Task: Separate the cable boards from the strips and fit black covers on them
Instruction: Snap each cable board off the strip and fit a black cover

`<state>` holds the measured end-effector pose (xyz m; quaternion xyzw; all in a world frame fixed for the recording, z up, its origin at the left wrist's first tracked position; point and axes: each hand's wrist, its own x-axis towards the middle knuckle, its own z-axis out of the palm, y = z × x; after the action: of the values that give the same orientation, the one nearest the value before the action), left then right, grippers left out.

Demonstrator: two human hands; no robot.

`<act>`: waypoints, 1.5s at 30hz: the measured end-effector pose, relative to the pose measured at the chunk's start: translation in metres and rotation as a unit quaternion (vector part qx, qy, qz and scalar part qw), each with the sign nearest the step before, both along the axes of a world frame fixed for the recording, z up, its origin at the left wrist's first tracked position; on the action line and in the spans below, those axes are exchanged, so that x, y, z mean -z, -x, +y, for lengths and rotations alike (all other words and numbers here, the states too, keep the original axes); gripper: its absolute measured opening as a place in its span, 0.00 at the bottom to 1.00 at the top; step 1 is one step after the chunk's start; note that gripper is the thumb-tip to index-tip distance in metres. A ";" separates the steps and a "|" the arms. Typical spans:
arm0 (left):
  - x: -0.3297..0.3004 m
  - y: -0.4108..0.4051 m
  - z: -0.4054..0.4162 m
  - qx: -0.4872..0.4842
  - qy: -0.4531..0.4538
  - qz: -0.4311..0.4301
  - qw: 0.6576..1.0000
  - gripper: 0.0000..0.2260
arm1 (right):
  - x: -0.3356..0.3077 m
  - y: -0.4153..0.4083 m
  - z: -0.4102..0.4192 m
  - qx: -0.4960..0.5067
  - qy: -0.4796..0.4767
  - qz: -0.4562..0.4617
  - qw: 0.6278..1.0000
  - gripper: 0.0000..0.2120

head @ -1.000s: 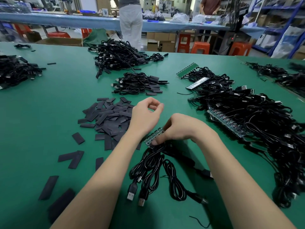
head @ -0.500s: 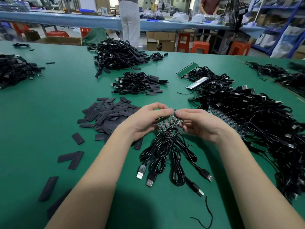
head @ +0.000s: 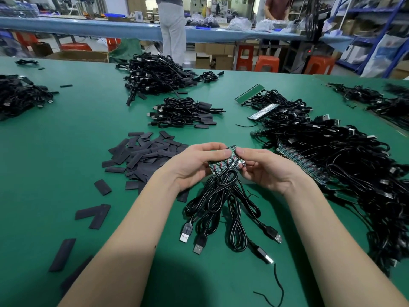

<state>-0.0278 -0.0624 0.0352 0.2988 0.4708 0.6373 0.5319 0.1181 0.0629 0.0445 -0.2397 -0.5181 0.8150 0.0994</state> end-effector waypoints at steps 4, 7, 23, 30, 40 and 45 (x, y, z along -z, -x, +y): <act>-0.001 0.001 -0.001 0.005 -0.004 -0.012 1.000 0.11 | 0.001 -0.001 -0.002 0.003 0.041 0.016 0.999 0.04; -0.001 0.000 -0.002 0.006 -0.005 -0.019 1.000 0.10 | 0.002 0.000 -0.004 0.007 0.047 0.015 0.999 0.04; -0.003 -0.001 -0.005 0.029 -0.010 -0.045 0.999 0.09 | 0.004 0.001 -0.010 -0.014 0.073 0.026 0.997 0.05; -0.003 -0.002 -0.001 -0.031 0.010 0.053 0.998 0.07 | -0.008 -0.013 0.000 -0.010 -0.026 0.015 0.999 0.03; 0.005 -0.017 0.010 -0.087 0.046 0.546 0.832 0.08 | -0.026 -0.004 -0.004 -0.031 -0.167 0.001 0.986 0.02; 0.000 -0.027 0.022 -0.205 0.036 0.241 0.948 0.03 | -0.019 0.003 -0.001 0.078 -0.169 -0.053 0.981 0.03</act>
<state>-0.0007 -0.0402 0.0356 0.3213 0.6589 0.6239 0.2709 0.1153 0.0619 0.0635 -0.3019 -0.6326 0.6917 0.1736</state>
